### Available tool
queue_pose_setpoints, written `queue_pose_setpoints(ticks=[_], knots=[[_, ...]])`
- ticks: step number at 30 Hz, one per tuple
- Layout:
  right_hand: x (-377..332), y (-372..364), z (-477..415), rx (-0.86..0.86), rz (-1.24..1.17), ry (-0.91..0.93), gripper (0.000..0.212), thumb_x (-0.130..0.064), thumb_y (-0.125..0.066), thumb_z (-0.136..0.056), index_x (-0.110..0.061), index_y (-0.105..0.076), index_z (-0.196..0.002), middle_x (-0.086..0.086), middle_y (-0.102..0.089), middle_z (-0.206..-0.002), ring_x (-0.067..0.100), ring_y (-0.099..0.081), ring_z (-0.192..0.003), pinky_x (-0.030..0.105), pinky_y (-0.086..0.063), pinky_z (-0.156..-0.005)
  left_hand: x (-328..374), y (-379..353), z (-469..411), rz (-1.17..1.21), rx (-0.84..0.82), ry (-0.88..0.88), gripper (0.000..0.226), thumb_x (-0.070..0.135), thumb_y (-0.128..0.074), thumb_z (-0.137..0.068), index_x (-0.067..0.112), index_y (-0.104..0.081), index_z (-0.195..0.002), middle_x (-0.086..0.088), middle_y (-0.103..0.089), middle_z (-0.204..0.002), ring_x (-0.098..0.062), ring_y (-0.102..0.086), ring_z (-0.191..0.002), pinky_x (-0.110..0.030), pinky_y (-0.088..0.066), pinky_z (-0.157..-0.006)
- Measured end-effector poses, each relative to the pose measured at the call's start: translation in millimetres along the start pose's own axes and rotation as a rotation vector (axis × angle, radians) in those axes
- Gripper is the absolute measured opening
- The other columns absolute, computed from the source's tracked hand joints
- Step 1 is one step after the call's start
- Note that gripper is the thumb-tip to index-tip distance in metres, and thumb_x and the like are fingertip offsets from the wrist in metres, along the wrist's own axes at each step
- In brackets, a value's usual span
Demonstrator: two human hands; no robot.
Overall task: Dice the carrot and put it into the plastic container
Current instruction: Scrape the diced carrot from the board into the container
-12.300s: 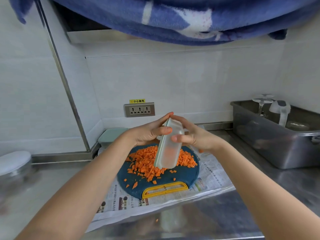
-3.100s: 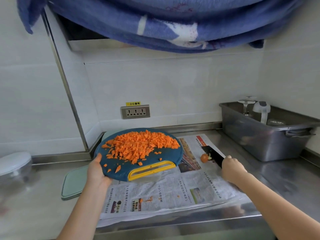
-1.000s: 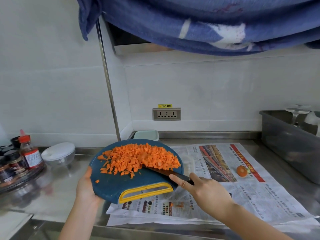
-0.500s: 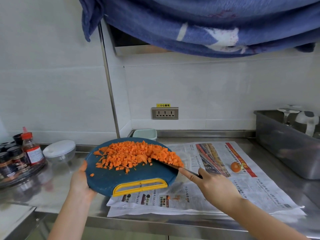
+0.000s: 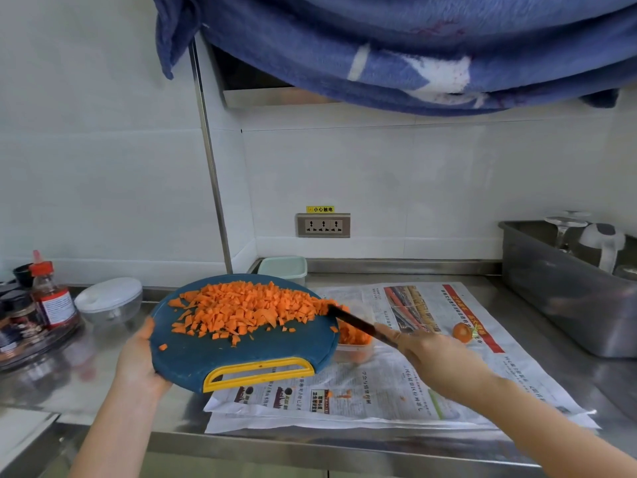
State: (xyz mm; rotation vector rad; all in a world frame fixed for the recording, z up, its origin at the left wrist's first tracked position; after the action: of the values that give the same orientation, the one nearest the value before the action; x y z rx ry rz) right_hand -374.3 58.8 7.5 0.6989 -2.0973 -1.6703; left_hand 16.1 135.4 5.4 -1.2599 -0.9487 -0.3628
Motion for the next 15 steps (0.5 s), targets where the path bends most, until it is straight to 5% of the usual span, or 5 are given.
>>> queue_pose_setpoints(ticks=[3,6,9,12,15], knots=[[6,18,-14,-0.072,-0.204,-0.014,0.046,-0.03,-0.031,-0.104,-0.057,-0.011,-0.136,-0.004,-0.06,-0.084,0.007,-0.048,-0.057,0.019,-0.043,-0.051,5,-5,2,0.023,-0.037,0.025,0.117,0.044,-0.09,0.001,0.019,-0.06,-0.109,-0.01,-0.064,-0.105,-0.032,-0.056,-0.098,-0.046,-0.057,-0.071],[10,31,-22,-0.226,-0.369,-0.087,0.045,-0.028,-0.034,-0.104,-0.055,-0.025,-0.138,-0.004,-0.058,-0.085,0.007,-0.045,-0.057,0.016,-0.041,-0.05,3,-1,-2,0.055,-0.041,0.052,0.128,0.042,-0.092,0.004,0.018,-0.058,-0.117,-0.011,-0.069,-0.099,-0.032,-0.055,-0.099,-0.047,-0.058,-0.069],[7,38,-22,-0.15,-0.348,-0.124,0.046,-0.028,-0.035,-0.103,-0.058,-0.021,-0.135,-0.004,-0.065,-0.094,0.005,-0.046,-0.053,0.015,-0.04,-0.048,1,7,-4,0.093,-0.014,0.051,0.144,0.04,-0.092,0.004,0.018,-0.051,-0.132,-0.011,-0.069,-0.099,-0.033,-0.055,-0.1,-0.046,-0.055,-0.063],[-10,37,-21,0.053,-0.227,-0.008,0.045,-0.03,-0.034,-0.103,-0.058,-0.018,-0.134,-0.004,-0.06,-0.08,0.007,-0.051,-0.057,0.019,-0.042,-0.052,-4,2,-8,0.059,-0.024,0.073,0.122,0.04,-0.092,0.003,0.016,-0.058,-0.112,-0.013,-0.065,-0.1,-0.034,-0.059,-0.094,-0.045,-0.053,-0.065],[-27,26,-24,0.208,-0.135,0.177,0.05,-0.034,-0.03,-0.103,-0.057,-0.01,-0.142,-0.006,-0.05,-0.076,0.014,-0.053,-0.06,0.03,-0.046,-0.053,-5,-25,1,0.116,-0.177,0.122,0.067,0.034,-0.089,-0.043,-0.009,-0.066,-0.088,-0.029,-0.067,-0.089,-0.044,-0.066,-0.084,-0.05,-0.058,-0.072]])
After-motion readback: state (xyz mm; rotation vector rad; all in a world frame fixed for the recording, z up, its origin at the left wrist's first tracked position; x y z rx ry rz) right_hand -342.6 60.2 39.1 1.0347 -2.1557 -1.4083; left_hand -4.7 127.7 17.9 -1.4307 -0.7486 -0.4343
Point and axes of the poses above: each hand's wrist, its own z-axis away from the middle knuckle, its own y-axis out of the back of the hand, x = y × z, the point moved 3 cm from there along -z, towards the middle knuckle
